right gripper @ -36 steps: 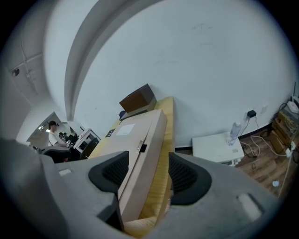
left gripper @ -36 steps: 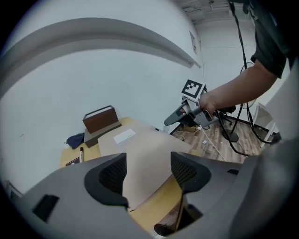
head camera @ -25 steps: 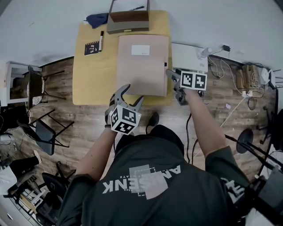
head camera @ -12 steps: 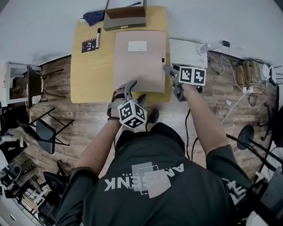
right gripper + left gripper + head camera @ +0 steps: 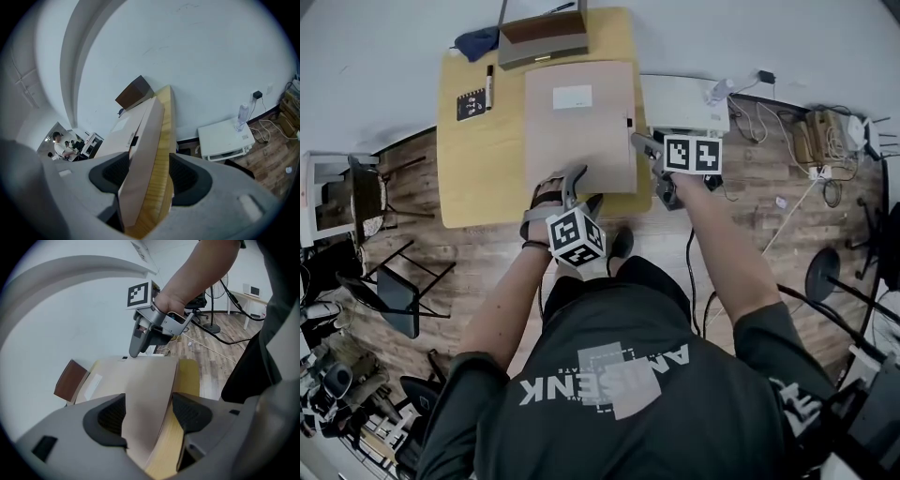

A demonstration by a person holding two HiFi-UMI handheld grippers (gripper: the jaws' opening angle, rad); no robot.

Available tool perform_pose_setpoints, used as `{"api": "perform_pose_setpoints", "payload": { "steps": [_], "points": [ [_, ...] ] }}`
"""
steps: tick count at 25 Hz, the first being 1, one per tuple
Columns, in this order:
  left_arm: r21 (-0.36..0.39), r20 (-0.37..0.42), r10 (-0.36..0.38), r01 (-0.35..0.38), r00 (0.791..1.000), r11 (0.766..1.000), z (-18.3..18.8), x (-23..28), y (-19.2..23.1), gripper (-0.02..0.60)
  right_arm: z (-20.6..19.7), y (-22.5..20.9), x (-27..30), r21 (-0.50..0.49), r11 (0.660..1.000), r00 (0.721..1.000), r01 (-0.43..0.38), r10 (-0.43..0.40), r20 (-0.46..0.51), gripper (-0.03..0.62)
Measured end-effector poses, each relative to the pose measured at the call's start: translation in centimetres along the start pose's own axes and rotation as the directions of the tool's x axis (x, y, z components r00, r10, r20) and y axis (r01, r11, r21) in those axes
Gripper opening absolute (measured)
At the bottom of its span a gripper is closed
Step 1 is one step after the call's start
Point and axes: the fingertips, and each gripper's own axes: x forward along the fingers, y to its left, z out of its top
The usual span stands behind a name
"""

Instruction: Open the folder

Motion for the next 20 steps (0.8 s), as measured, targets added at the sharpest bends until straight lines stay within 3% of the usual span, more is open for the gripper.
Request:
{"api": "perform_pose_setpoints", "payload": {
  "steps": [14, 17, 20],
  "points": [
    [-0.075, 0.105, 0.054, -0.047, 0.993, 0.996, 1.2, -2.5, 2.0, 0.307, -0.1, -0.2, 0.0, -0.001, 1.000, 1.000, 0.011, -0.011, 0.001, 0.252],
    [-0.143, 0.149, 0.100, -0.079, 0.984, 0.986, 1.0, -3.7, 2.6, 0.307, -0.2, -0.2, 0.0, -0.001, 1.000, 1.000, 0.018, -0.018, 0.007, 0.252],
    [-0.288, 0.219, 0.173, -0.106, 0.960, 0.952, 0.9, -5.4, 3.7, 0.307, -0.2, -0.3, -0.1, 0.001, 1.000, 1.000, 0.021, -0.021, 0.012, 0.252]
  ]
}}
